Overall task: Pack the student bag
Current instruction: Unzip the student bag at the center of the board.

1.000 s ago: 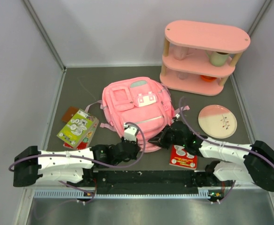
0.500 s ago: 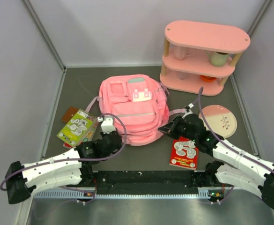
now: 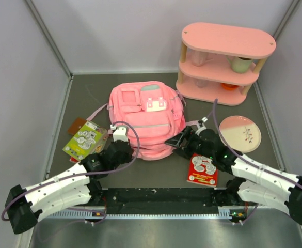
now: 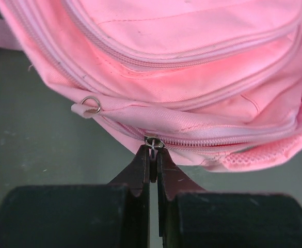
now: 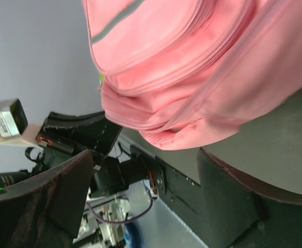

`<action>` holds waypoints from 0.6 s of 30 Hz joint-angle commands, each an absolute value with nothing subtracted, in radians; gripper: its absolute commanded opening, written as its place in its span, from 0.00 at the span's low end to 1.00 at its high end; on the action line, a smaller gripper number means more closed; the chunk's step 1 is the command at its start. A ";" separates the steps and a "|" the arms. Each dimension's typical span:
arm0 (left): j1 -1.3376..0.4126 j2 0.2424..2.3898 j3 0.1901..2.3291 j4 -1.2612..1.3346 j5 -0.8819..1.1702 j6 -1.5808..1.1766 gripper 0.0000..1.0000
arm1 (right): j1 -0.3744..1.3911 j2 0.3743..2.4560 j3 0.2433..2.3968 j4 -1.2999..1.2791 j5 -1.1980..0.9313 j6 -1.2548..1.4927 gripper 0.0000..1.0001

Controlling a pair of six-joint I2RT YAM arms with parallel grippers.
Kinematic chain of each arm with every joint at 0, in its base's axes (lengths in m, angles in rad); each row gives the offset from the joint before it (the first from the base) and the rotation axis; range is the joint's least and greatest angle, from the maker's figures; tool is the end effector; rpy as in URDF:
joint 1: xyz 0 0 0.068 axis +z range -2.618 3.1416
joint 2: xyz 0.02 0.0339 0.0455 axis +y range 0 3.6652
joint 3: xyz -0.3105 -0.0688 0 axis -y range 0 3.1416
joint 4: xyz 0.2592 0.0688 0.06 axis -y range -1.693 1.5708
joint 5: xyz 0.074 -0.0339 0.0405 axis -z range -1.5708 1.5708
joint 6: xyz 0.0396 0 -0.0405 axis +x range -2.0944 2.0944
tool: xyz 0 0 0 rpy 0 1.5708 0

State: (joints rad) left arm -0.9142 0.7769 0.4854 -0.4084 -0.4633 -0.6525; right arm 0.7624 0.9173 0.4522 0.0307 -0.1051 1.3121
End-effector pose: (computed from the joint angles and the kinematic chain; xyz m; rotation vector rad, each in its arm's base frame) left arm 0.1042 -0.1063 0.2437 0.0476 2.2067 -0.3536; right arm 0.1365 0.1361 0.2497 0.5521 2.2438 1.3313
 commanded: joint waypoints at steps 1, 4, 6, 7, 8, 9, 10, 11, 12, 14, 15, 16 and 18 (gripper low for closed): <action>-0.936 0.781 0.535 -0.226 -0.338 -0.581 0.00 | 0.857 1.024 0.492 0.234 -0.149 1.413 0.82; -0.963 0.799 0.548 -0.200 -0.319 -0.569 0.00 | 0.906 1.110 0.497 0.352 -0.158 1.477 0.83; -0.988 0.818 0.551 -0.189 -0.318 -0.561 0.00 | 0.926 1.141 0.514 0.371 -0.150 1.493 0.83; -0.995 0.825 0.555 -0.186 -0.318 -0.561 0.00 | 0.930 1.164 0.518 0.383 -0.149 1.497 0.83; -1.011 0.842 0.557 -0.181 -0.319 -0.560 0.00 | 0.931 1.173 0.522 0.396 -0.153 1.506 0.83; -1.018 0.850 0.560 -0.181 -0.324 -0.560 0.00 | 0.931 1.184 0.525 0.403 -0.155 1.512 0.83; -1.026 0.857 0.561 -0.176 -0.322 -0.557 0.00 | 0.931 1.198 0.525 0.414 -0.155 1.519 0.83; -1.041 0.868 0.561 -0.163 -0.324 -0.558 0.00 | 0.931 1.209 0.525 0.417 -0.150 1.532 0.82; -1.048 0.871 0.561 -0.153 -0.325 -0.563 0.00 | 0.931 1.215 0.522 0.423 -0.149 1.540 0.82; -1.061 0.880 0.560 -0.134 -0.324 -0.564 0.00 | 0.933 1.232 0.517 0.455 -0.155 1.552 0.81; -1.066 0.884 0.560 -0.132 -0.327 -0.566 0.00 | 0.934 1.236 0.528 0.442 -0.153 1.554 0.81; -1.074 0.885 0.564 -0.130 -0.331 -0.566 0.00 | 0.936 1.239 0.532 0.419 -0.147 1.552 0.81; -1.080 0.887 0.568 -0.121 -0.331 -0.563 0.00 | 0.936 1.252 0.537 0.385 -0.137 1.562 0.81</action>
State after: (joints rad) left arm -1.0630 0.8906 0.5030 -0.2569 -0.3294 -0.5728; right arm 0.9192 1.2335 0.4828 0.3664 -0.1543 1.5311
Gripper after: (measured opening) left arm 0.037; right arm 0.810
